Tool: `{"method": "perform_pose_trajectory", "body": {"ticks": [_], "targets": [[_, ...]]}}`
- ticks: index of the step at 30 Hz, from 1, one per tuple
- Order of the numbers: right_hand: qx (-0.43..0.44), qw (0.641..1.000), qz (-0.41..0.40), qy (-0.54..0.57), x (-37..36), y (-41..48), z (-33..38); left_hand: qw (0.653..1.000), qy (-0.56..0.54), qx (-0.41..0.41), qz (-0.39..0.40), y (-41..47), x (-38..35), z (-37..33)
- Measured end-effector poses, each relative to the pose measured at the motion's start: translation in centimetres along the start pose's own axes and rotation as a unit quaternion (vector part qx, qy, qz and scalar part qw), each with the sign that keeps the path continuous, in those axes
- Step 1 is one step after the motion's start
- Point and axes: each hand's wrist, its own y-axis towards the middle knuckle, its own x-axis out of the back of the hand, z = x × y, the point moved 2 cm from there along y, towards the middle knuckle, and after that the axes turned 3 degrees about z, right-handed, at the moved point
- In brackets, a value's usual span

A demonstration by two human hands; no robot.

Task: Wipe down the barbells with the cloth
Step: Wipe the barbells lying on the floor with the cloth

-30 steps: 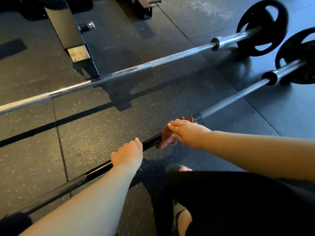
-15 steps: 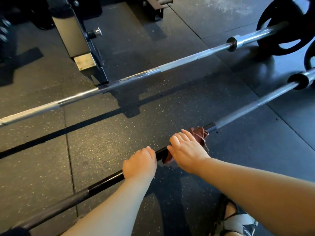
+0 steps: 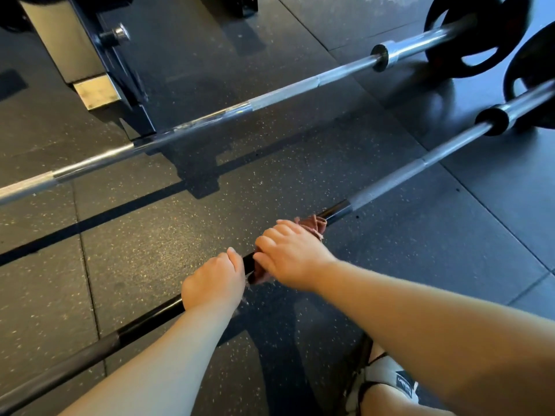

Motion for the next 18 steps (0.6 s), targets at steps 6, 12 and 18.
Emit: {"method": "perform_pose_trajectory", "body": {"ticks": [6,12,18], "targets": [[-0.243,0.969,-0.044,-0.022,0.4,-2.9,-7.6,1.0,-0.003,-0.004,-0.008,-0.1,-0.1,0.1],[-0.188,0.982,-0.003,0.001,-1.3,0.4,1.7,1.0,0.0,-0.006,-0.004,-0.3,0.1,-0.1],[-0.025,0.999,0.02,-0.02,0.8,-0.6,-2.2,1.0,-0.006,-0.008,0.004,-0.1,0.0,0.1]]}}
